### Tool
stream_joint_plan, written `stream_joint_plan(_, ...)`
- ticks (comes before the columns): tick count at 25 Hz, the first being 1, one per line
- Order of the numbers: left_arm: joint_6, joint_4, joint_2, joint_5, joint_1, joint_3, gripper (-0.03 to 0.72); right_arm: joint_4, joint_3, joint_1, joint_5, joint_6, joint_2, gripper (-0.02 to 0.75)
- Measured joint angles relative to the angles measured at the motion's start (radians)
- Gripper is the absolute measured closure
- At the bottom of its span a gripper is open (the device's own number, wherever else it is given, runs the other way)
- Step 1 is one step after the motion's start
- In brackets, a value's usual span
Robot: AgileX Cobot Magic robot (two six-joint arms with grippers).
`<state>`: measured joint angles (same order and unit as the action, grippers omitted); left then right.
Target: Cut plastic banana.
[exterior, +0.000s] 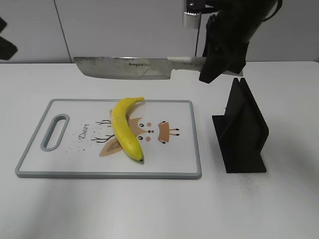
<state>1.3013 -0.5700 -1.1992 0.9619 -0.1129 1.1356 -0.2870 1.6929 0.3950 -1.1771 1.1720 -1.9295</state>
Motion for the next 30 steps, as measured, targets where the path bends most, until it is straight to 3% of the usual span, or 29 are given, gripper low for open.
stream_joint_plan(7, 0.229, -0.077, -0.281, 0.075, -0.014, 0.17, 0.142, -0.005, 0.01, 0.0, 0.007, 0.14, -0.055, 0.557)
stream_joint_plan(15, 0.289, -0.053, -0.439, 0.061, -0.129, 0.233, 0.144, -0.068, 0.086, 0.0, 0.015, 0.193, -0.113, 0.557)
stream_joint_plan(19, 0.29, -0.033, -0.489, 0.015, -0.136, 0.233, 0.147, -0.09, 0.094, 0.0, 0.017, 0.203, -0.136, 0.557)
stream_joint_plan(21, 0.291, -0.026, -0.499, 0.005, -0.136, 0.233, 0.17, -0.09, 0.094, 0.0, 0.017, 0.204, -0.142, 0.557)
stream_joint_plan(26, 0.294, -0.025, -0.519, -0.017, -0.136, 0.235, 0.311, -0.092, 0.094, 0.0, 0.018, 0.206, -0.148, 0.557)
stream_joint_plan(30, 0.294, -0.023, -0.546, -0.017, -0.136, 0.235, 0.34, -0.094, 0.094, 0.0, 0.02, 0.211, -0.149, 0.557)
